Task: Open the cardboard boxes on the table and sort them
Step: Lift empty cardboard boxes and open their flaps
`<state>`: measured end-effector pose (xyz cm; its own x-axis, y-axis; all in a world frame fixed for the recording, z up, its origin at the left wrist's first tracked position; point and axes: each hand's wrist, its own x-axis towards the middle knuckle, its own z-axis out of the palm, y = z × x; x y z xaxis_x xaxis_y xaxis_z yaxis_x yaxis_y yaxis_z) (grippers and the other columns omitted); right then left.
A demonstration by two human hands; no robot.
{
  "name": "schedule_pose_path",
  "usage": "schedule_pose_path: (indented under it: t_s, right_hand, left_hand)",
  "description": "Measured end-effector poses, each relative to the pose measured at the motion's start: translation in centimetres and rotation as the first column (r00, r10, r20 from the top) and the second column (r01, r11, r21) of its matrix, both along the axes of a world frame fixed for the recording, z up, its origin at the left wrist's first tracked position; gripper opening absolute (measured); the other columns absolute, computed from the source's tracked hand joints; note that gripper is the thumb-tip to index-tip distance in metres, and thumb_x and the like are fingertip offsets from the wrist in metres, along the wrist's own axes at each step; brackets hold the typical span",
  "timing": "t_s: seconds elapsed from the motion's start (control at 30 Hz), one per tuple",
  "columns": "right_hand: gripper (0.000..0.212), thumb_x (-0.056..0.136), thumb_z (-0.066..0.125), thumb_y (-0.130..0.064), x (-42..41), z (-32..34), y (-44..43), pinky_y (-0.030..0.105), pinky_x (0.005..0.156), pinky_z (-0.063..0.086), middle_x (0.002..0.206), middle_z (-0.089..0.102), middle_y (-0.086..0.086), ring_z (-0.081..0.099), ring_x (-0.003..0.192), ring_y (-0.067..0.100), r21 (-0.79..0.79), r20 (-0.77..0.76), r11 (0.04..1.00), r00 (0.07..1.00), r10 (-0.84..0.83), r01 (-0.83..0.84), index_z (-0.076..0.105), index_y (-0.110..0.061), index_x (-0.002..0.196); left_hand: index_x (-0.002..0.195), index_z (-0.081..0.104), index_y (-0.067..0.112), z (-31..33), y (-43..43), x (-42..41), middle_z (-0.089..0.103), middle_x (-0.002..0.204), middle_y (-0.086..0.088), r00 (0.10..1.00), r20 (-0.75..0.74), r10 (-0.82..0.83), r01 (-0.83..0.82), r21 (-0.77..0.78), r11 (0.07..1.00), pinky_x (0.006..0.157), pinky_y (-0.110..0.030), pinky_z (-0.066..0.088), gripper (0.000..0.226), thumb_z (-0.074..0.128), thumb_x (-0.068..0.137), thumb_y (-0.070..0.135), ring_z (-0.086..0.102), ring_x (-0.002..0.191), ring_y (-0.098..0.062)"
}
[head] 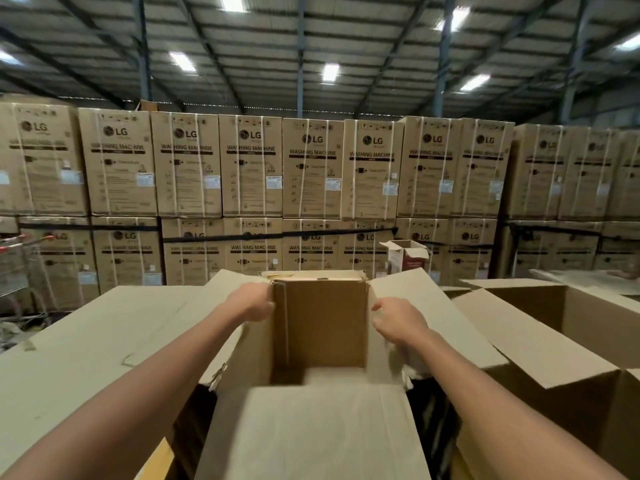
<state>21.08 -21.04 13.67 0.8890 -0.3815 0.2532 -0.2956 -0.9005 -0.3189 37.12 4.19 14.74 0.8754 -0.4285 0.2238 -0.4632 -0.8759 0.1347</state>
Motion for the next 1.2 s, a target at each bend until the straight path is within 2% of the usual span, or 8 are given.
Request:
schedule_pose_path:
  t_s: [0.2,0.4,0.53,0.67,0.83,0.93,1.07,1.2]
  right_hand:
    - [0.056,0.089,0.055,-0.022,11.6,-0.5,-4.3,0.039,0.100,0.049,0.139,0.059,0.005,0.056,0.124,0.025,-0.004,-0.044,1.000,0.999,0.024,-0.024,0.047,-0.022,0.145]
    - [0.061,0.092,0.056,-0.045,19.9,-2.5,-7.6,0.050,0.112,0.036,0.137,0.057,0.005,0.053,0.127,0.027,-0.232,-0.192,0.973,0.980,-0.044,-0.002,0.038,-0.025,0.147]
    - [0.090,0.084,0.057,-0.064,22.7,-4.5,-8.7,0.056,0.117,0.017,0.158,0.032,0.009,0.035,0.143,0.029,-0.351,-0.358,0.933,0.932,-0.052,-0.083,0.019,-0.027,0.156]
    - [0.100,0.080,0.055,-0.073,24.1,-4.5,-9.2,0.056,0.118,0.014,0.164,0.020,0.010,0.028,0.147,0.032,-0.350,-0.382,0.934,0.921,-0.070,-0.075,0.013,-0.027,0.158]
    - [0.073,0.084,0.055,-0.064,22.8,-3.9,-8.5,0.054,0.114,0.024,0.149,0.041,0.011,0.040,0.138,0.030,-0.296,-0.293,0.953,0.956,-0.027,-0.064,0.040,-0.026,0.144]
    - [0.058,0.087,0.058,-0.053,21.0,-2.9,-7.4,0.049,0.109,0.034,0.139,0.047,0.011,0.045,0.130,0.030,-0.281,-0.220,0.959,0.975,-0.024,-0.040,0.052,-0.026,0.138]
    - [0.064,0.088,0.058,-0.050,18.0,-2.6,-6.6,0.053,0.115,0.029,0.155,0.035,0.012,0.029,0.145,0.032,-0.274,-0.242,0.962,0.969,-0.059,-0.009,0.045,-0.028,0.147]
    - [0.068,0.092,0.057,-0.049,12.4,-2.0,-5.0,0.053,0.119,0.019,0.162,0.023,0.016,0.014,0.151,0.034,-0.242,-0.300,0.970,0.952,-0.063,-0.012,0.034,-0.028,0.152]
  left_hand:
    - [0.131,0.054,0.014,-1.5,-3.7,11.0,0.065,0.125,-0.009,0.998,0.022,0.058,-0.052,-0.212,0.976,0.090,-0.036,0.052,0.038,0.049,0.101,0.035,0.060,0.113,-0.026]
    - [0.122,0.058,0.018,-4.0,-7.2,19.3,0.065,0.125,-0.007,0.991,-0.133,-0.017,-0.019,-0.267,0.964,0.095,-0.043,0.051,0.036,0.042,0.102,0.044,0.060,0.107,-0.022]
    - [0.142,0.046,0.024,-5.9,-8.3,21.8,0.054,0.140,-0.003,0.983,-0.173,-0.055,0.011,-0.247,0.969,0.067,-0.031,0.054,0.042,0.033,0.106,0.041,0.058,0.102,-0.022]
    - [0.135,0.047,0.023,-6.0,-9.1,21.7,0.059,0.126,-0.008,0.991,-0.133,-0.034,0.007,-0.204,0.979,0.057,-0.028,0.050,0.036,0.028,0.108,0.036,0.057,0.077,-0.016]
    - [0.116,0.057,0.022,-6.5,-8.9,21.4,0.066,0.117,-0.003,1.000,-0.004,-0.005,0.005,-0.191,0.982,0.088,-0.042,0.050,0.030,0.034,0.105,0.037,0.060,0.098,-0.023]
    - [0.121,0.057,0.021,-5.9,-8.2,20.0,0.061,0.127,-0.007,0.998,0.054,-0.027,0.032,-0.088,0.996,0.100,-0.047,0.041,0.033,0.037,0.103,0.040,0.052,0.117,-0.026]
    - [0.145,0.039,0.024,-5.4,-6.8,17.0,0.030,0.157,-0.013,0.997,-0.061,-0.039,0.044,0.083,0.996,0.115,-0.058,0.023,0.052,0.041,0.101,0.051,0.024,0.146,-0.035]
    - [0.158,0.015,0.026,-5.1,-4.3,12.1,0.006,0.166,-0.012,0.986,-0.161,-0.050,0.079,0.179,0.981,0.120,-0.058,0.013,0.069,0.037,0.100,0.057,0.008,0.151,-0.039]
